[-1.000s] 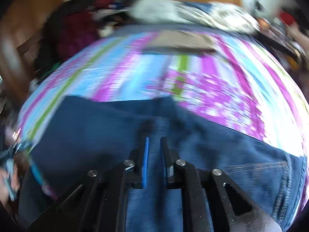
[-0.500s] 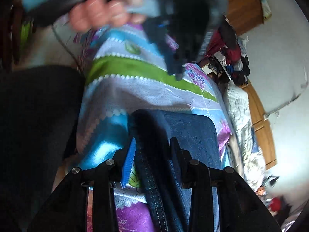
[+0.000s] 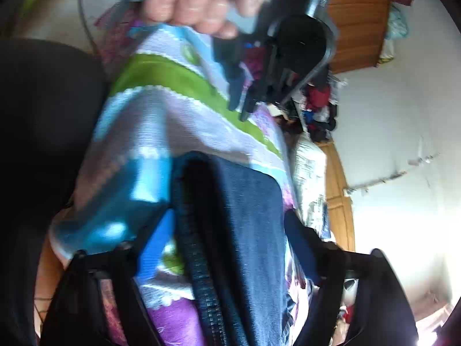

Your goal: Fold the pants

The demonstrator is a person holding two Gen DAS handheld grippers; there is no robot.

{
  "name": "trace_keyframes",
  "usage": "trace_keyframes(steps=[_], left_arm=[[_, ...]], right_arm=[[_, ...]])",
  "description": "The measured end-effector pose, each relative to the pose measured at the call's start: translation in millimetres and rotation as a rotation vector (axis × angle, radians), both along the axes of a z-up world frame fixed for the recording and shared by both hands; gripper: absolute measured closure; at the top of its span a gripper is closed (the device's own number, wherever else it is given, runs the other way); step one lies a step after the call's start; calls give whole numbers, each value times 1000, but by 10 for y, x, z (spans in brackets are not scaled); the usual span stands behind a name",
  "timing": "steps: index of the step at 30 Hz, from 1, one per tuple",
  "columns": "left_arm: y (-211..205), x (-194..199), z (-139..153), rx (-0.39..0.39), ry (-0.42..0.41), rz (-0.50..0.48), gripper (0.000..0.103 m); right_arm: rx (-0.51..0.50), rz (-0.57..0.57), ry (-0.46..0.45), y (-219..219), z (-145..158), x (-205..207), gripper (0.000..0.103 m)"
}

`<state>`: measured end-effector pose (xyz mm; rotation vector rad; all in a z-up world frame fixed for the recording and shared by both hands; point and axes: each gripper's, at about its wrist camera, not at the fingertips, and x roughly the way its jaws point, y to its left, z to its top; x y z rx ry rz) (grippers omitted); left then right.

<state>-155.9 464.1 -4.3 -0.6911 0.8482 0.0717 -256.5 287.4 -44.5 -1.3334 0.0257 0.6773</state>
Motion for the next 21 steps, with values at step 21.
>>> trace_keyframes(steps=[21], left_arm=[[47,7,22,-17,-33,20,63]], right_arm=[[65,-42,-47,200,56,251,11]])
